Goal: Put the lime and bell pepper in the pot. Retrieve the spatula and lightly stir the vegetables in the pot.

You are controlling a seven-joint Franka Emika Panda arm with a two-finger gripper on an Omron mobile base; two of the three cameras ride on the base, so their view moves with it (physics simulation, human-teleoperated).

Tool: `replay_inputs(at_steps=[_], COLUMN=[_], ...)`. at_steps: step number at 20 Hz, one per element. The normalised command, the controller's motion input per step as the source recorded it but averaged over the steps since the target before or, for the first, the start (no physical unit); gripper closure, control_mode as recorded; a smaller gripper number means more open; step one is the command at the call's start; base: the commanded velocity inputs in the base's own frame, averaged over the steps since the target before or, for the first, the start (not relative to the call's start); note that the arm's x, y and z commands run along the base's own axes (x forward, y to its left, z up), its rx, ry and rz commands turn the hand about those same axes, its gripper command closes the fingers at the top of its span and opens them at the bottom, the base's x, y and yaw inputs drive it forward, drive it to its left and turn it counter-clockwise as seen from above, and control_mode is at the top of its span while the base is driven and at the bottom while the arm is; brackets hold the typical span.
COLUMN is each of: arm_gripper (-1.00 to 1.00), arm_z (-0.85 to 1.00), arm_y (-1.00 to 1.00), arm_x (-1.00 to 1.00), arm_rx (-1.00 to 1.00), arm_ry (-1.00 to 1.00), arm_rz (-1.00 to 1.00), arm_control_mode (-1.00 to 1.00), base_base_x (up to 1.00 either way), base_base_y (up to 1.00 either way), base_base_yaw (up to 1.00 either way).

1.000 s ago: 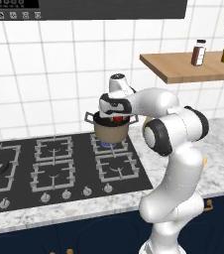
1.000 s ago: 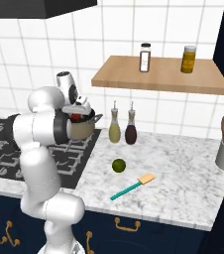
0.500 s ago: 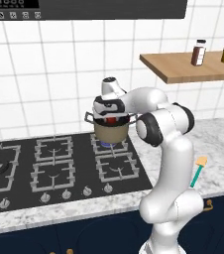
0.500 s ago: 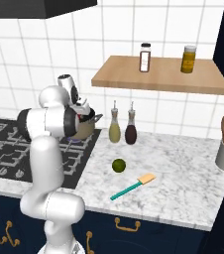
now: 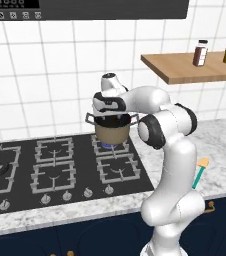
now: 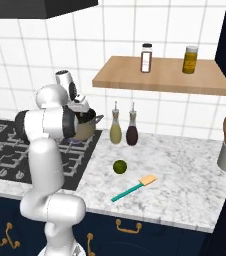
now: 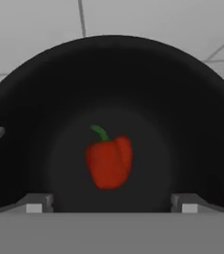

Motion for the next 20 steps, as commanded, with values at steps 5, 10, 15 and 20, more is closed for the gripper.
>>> replay_inputs(at_steps=[5, 10, 15, 20], arm_gripper=[-1.00, -1.00, -1.00, -1.00], arm_z=[0.41, -0.01, -0.21, -0.19], arm_y=[-0.20, -0.55, -0.84, -1.00], arm_x=[-0.93, -1.00, -1.00, -1.00], arm_rx=[0.04, 0.07, 0.00, 0.01], arm_ry=[-0.15, -0.11, -0.04, 0.00], arm_rz=[-0.02, -0.06, -0.10, -0.17], arm_control_mode=[-1.00, -1.00, -1.00, -1.00], base_base_x=[0.00, 0.00, 0.00, 0.00], base_base_y=[0.00, 0.00, 0.00, 0.00], base_base_yaw=[0.00, 0.00, 0.00, 0.00])
